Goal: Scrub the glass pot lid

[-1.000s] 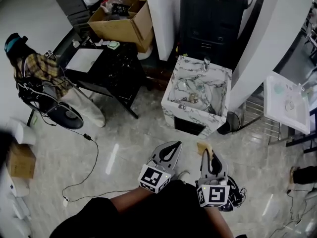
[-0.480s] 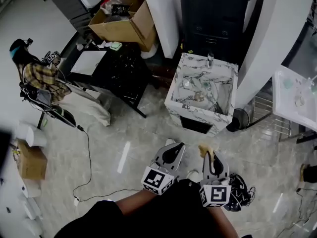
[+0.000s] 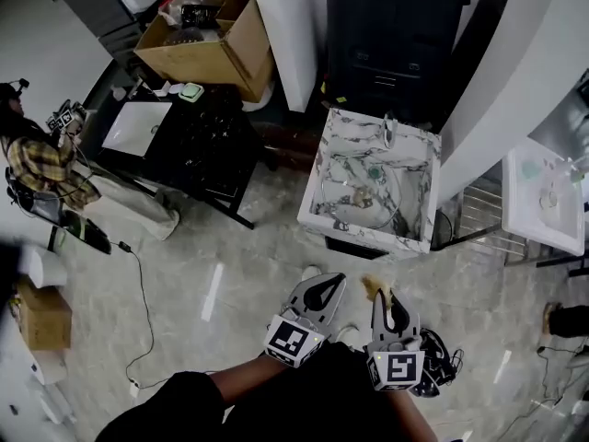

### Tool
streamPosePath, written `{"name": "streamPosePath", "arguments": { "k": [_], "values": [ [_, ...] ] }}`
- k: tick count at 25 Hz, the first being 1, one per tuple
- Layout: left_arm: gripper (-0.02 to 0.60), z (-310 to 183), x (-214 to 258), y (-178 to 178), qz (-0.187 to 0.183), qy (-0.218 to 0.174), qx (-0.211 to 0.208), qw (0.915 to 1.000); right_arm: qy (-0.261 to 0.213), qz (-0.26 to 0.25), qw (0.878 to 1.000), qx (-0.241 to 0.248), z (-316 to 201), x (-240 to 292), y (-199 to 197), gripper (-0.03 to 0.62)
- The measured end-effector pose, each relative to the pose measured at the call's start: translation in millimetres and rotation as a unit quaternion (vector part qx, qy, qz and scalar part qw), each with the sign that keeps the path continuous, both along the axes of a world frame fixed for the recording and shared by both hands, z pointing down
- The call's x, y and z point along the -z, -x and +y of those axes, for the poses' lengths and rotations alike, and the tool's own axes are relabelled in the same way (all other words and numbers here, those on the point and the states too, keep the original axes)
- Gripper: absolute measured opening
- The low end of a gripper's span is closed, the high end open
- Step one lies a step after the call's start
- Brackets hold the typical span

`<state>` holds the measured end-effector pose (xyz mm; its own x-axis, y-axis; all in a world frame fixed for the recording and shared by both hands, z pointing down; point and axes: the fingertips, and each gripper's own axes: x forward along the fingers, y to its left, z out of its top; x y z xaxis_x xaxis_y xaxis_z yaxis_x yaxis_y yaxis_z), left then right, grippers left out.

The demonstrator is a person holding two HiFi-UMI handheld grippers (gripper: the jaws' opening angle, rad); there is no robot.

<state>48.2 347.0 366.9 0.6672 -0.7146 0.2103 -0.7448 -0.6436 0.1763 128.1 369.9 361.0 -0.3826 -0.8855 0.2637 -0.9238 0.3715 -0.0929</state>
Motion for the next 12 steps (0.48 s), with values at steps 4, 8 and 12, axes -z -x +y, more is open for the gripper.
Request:
{"name": "streamPosePath", "arguments": {
  "k": [4,8,12],
  "values": [
    [0.017,-40.5,-7.9,18.4,0.001,0.011,-0.017,0.9998,0.009,0.005,1.0,-0.011,-53.8,-4.0,16.5,0.061],
    [0.017,-77.7,-12.9,41.8,0.001,0.017,-0.033,0.9993,0.013,0.005,1.0,-0.02,-100.2,-2.2,36.6,0.061],
    [0.015,-112.6,-17.5,63.7,0.007,0.021,-0.034,0.9992,0.022,0.01,0.999,-0.029,-132.2,-2.4,54.3,0.061]
  ]
}}
